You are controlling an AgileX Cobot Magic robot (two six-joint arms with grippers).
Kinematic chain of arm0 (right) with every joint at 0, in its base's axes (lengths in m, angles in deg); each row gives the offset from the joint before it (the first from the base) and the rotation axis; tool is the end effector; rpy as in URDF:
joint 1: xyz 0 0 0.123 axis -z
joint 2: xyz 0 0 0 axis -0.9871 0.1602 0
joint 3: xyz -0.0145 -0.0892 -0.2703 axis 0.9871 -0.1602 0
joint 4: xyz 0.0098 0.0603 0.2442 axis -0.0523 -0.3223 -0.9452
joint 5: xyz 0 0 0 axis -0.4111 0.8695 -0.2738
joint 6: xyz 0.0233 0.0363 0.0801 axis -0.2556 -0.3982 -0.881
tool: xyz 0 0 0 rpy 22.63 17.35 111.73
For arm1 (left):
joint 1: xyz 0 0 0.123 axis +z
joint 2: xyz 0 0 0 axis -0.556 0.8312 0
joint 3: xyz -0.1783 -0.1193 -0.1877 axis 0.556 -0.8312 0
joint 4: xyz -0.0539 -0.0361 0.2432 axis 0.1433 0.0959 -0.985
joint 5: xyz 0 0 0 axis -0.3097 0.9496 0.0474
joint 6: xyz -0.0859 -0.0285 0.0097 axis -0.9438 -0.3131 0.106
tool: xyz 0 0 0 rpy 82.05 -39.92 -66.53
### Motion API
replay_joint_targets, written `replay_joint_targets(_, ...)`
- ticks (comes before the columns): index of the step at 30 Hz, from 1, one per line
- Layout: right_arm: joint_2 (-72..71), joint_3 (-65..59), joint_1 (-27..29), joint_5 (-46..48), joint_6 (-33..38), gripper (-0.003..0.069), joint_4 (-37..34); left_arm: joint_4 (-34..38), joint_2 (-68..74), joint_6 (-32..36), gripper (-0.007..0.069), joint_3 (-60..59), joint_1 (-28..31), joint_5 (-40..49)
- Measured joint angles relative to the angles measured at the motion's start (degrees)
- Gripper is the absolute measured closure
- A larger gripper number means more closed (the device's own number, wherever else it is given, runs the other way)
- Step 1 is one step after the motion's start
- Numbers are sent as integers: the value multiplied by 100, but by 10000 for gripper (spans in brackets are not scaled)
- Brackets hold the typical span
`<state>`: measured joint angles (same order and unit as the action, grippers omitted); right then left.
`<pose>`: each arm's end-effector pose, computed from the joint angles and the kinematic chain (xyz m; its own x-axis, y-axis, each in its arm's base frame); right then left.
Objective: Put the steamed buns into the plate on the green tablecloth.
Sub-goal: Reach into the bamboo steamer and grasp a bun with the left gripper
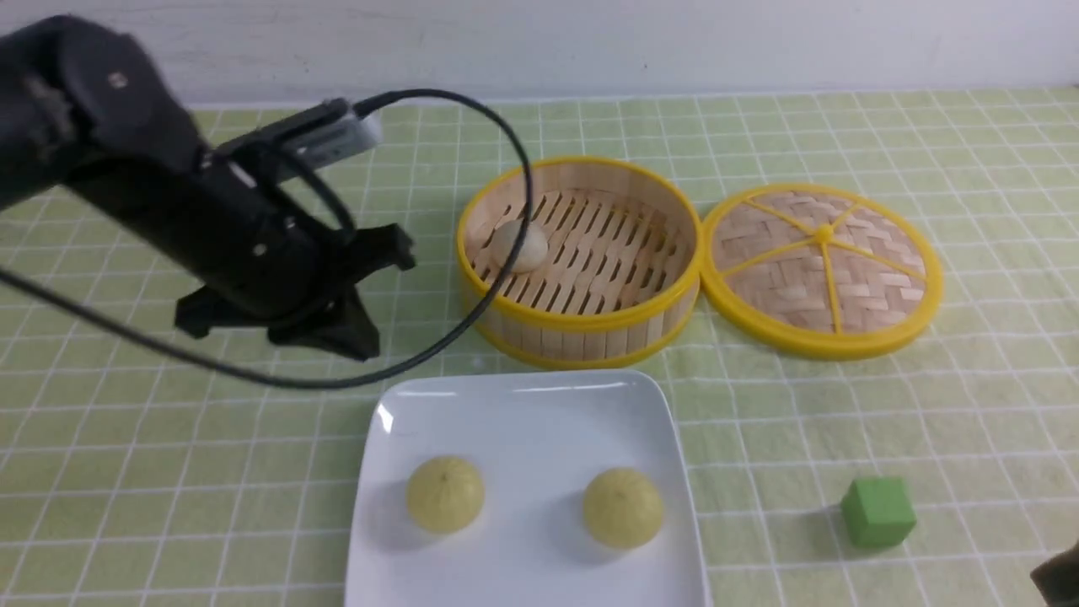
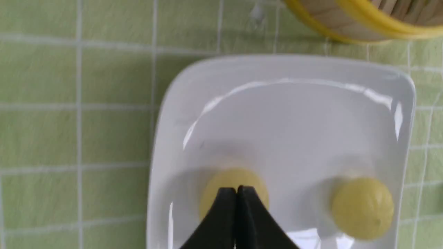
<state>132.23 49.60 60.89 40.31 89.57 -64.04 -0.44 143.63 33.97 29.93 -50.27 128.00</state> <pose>0.1371 0.0592 0.2604 -0.8568 -0.2926 -0.4246 -0.3641 0.9264 0.0963 0.3259 -0.1170 0.2815 -0.9495 -0.1077 -0.2948 -0.0028 0.9422 -0.3351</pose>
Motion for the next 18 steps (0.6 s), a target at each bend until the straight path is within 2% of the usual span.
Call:
replay_joint_targets(2,-7,-15,0,-173,0,673,-84,-283,465,-295,563,536,-190,27)
replay_joint_targets(3,-7,-15,0,-357,0,673,-220,-587,923,-560,524,1244,-388,128)
replay_joint_targets(4,-7,-15,0,-370,0,673,-237,-615,978,-587,524,1244,-388,128)
replay_joint_targets(5,-7,-15,0,-428,0,673,-314,-767,1310,-736,487,1788,-511,229)
replay_joint_targets(12,-7,-15,0,-482,0,670,-377,-1086,2974,-896,292,4097,-782,638)
replay_joint_targets(18,-7,-15,0,-484,0,669,-393,-1138,3695,-896,253,4980,-782,707)
